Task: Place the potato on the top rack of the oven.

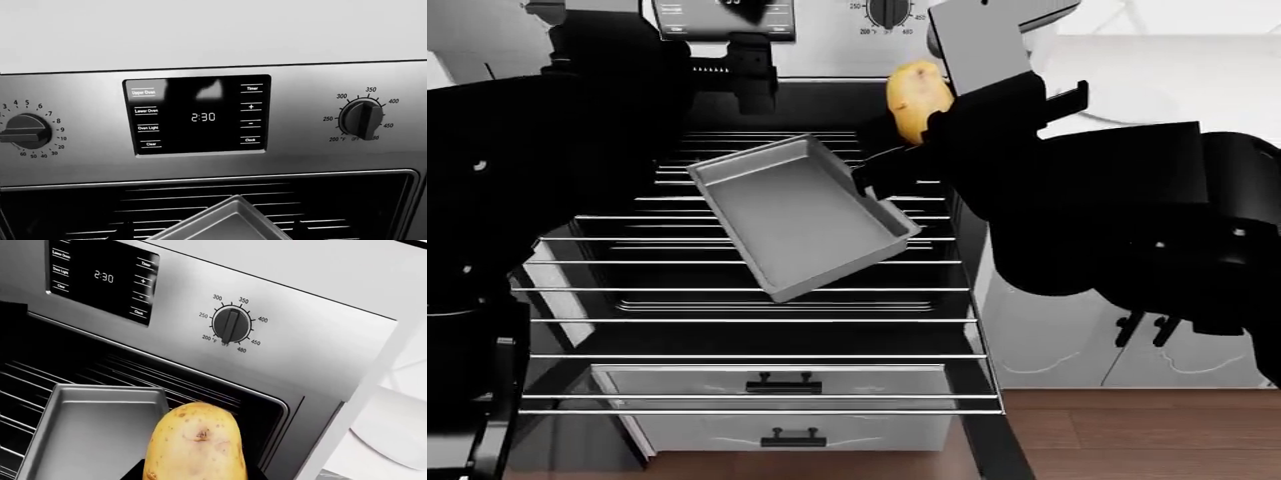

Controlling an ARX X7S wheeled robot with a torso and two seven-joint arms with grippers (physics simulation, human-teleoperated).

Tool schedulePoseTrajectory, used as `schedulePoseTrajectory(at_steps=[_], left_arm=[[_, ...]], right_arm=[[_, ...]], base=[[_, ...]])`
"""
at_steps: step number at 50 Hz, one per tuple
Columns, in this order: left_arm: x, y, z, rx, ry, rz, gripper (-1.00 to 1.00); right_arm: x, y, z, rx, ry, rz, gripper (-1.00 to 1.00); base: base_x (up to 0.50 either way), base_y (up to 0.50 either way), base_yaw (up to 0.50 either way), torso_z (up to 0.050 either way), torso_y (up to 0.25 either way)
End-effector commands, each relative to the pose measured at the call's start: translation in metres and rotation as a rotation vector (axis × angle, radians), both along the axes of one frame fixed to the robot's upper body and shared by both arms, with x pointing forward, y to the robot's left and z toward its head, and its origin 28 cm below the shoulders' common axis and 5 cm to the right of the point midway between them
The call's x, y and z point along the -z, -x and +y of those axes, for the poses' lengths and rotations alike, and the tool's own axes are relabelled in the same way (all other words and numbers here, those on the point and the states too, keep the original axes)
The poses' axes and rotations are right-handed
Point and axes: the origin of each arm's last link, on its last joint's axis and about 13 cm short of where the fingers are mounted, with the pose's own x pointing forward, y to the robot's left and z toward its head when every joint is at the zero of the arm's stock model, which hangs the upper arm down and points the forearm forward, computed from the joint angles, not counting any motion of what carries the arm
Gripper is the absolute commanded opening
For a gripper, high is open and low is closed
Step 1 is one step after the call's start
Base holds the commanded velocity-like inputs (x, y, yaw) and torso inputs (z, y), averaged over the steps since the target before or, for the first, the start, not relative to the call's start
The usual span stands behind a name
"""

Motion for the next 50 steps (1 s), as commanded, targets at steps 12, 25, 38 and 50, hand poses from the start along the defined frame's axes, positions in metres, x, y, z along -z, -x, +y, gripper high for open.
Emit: schedulePoseTrajectory(at_steps=[12, 25, 38, 50], left_arm=[[0.002, 0.0, 0.002, -0.003, 0.004, 0.002, 1.0], [0.002, 0.0, 0.003, -0.007, 0.005, 0.002, 1.0], [0.003, 0.0, 0.004, -0.008, 0.007, 0.004, 1.0], [0.003, 0.0, 0.004, -0.007, 0.007, 0.004, 1.0]], right_arm=[[0.001, 0.0, 0.001, -0.023, 0.018, -0.012, -1.0], [0.001, -0.001, 0.002, -0.019, 0.022, -0.01, -1.0], [0.007, -0.002, 0.004, -0.025, 0.022, 0.009, -1.0], [0.017, 0.0, 0.011, -0.068, 0.084, 0.05, -1.0]], base=[[0.27, 0.0, 0.0, 0.0, 0.0], [0.29, 0.0, 0.0, 0.0, 0.0], [0.24, 0.0, 0.0, 0.0, 0.001], [0.0, 0.0, 0.0, 0.0, 0.0]])
